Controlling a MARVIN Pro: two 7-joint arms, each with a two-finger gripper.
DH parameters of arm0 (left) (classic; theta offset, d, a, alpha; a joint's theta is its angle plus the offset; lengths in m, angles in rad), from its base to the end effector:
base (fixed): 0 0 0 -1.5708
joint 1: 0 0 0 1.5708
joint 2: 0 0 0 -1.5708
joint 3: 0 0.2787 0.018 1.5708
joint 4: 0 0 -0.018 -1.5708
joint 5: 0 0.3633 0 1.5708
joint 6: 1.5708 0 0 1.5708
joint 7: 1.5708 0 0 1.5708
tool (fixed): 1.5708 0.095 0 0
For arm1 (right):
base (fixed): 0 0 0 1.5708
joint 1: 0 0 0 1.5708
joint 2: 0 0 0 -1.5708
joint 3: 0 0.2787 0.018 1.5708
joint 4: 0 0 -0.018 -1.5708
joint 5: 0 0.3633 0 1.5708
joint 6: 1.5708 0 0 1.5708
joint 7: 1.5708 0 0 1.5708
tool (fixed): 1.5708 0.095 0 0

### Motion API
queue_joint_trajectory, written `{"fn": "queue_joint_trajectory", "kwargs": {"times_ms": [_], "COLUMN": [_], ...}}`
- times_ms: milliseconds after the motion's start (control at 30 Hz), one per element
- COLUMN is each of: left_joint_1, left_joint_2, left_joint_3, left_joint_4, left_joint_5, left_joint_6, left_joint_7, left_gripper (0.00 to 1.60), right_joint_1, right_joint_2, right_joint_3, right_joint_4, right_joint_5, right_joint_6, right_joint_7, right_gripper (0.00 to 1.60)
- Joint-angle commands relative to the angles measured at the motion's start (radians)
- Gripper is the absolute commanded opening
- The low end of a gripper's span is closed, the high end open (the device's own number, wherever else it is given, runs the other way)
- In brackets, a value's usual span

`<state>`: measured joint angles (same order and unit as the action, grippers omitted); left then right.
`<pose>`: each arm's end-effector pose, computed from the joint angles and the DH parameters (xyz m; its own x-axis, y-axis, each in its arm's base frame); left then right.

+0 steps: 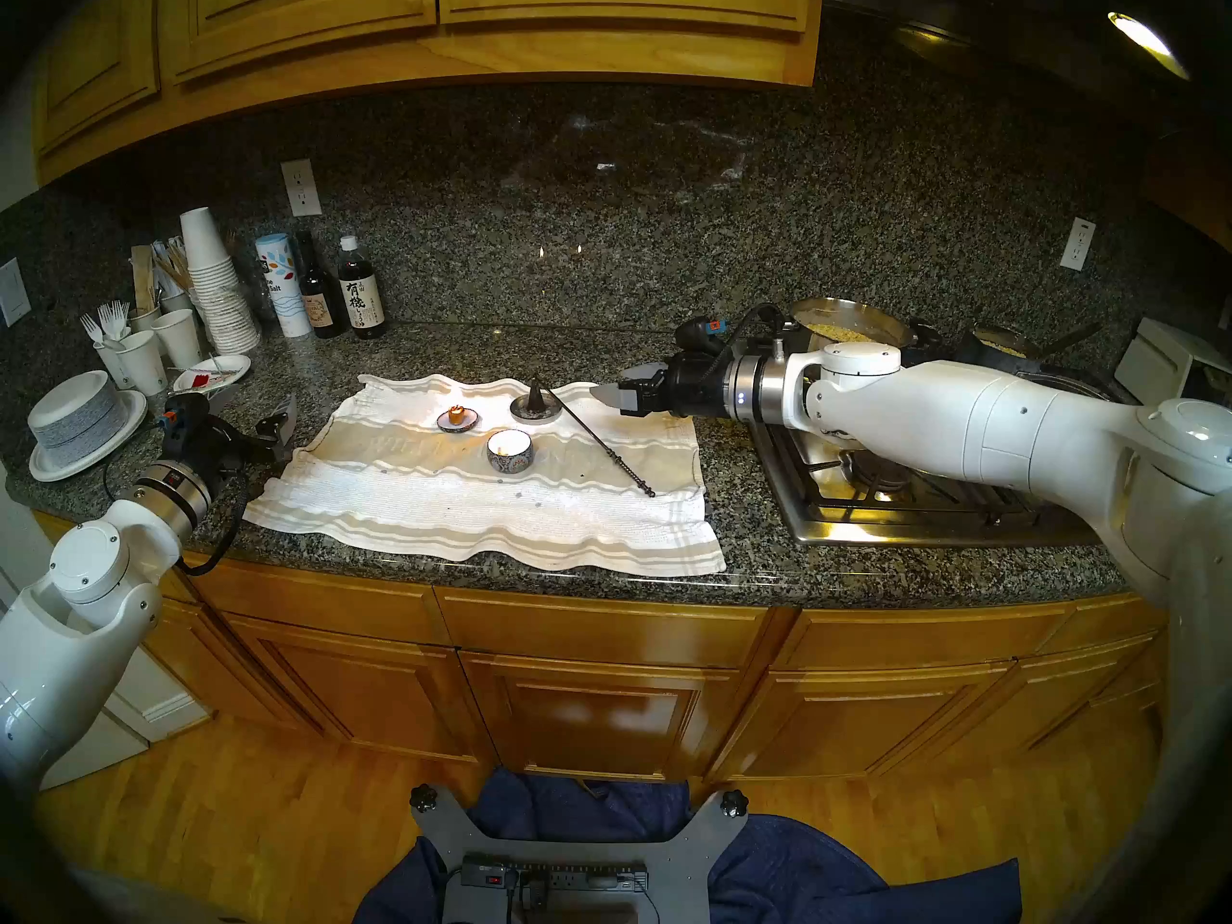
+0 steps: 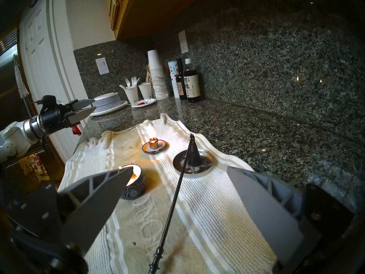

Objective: Put out candle flame

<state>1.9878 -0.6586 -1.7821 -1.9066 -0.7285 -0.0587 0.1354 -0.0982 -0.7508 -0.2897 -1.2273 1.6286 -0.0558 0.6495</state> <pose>0.4040 0.1846 -0.1847 -0.0389 -0.1818 0.9826 -0.0109 -0.9832 -0.1824 0.5642 0.0071 -0.1759 0.2768 0.1212 0.9532 0.8447 -0.5035 -0.1813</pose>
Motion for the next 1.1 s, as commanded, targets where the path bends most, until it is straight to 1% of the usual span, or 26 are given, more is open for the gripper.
{"fn": "queue_joint_trajectory", "kwargs": {"times_ms": [0,433,533,633,767,900,967,1067], "left_joint_1": [-0.013,-0.013,-0.013,-0.013,-0.013,-0.013,-0.013,-0.013], "left_joint_2": [0.005,0.006,0.006,0.006,0.006,0.006,0.007,0.007], "left_joint_3": [-0.018,-0.018,-0.017,-0.017,-0.017,-0.017,-0.017,-0.017], "left_joint_4": [-0.011,-0.011,-0.011,-0.011,-0.011,-0.011,-0.011,-0.011], "left_joint_5": [0.000,-0.001,-0.001,-0.001,-0.001,-0.001,-0.002,-0.002], "left_joint_6": [-0.008,-0.009,-0.009,-0.009,-0.009,-0.009,-0.009,-0.009], "left_joint_7": [0.002,0.003,0.003,0.003,0.003,0.003,0.003,0.003], "left_gripper": [1.60,1.60,1.60,1.60,1.60,1.60,1.60,1.60], "right_joint_1": [0.025,0.030,0.040,0.055,0.056,0.058,0.057,0.060], "right_joint_2": [-0.001,-0.002,0.000,-0.003,-0.014,-0.021,-0.020,-0.017], "right_joint_3": [0.020,0.014,0.007,-0.009,-0.018,-0.029,-0.028,-0.027], "right_joint_4": [0.001,-0.002,-0.019,-0.036,-0.046,-0.060,-0.068,-0.080], "right_joint_5": [0.005,0.006,-0.002,-0.031,-0.042,-0.074,-0.080,-0.088], "right_joint_6": [-0.005,-0.006,0.011,0.022,0.036,0.042,0.042,0.050], "right_joint_7": [0.000,0.002,0.004,-0.037,-0.068,-0.119,-0.133,-0.131], "right_gripper": [1.60,1.60,1.60,1.60,1.60,1.60,1.60,1.60]}}
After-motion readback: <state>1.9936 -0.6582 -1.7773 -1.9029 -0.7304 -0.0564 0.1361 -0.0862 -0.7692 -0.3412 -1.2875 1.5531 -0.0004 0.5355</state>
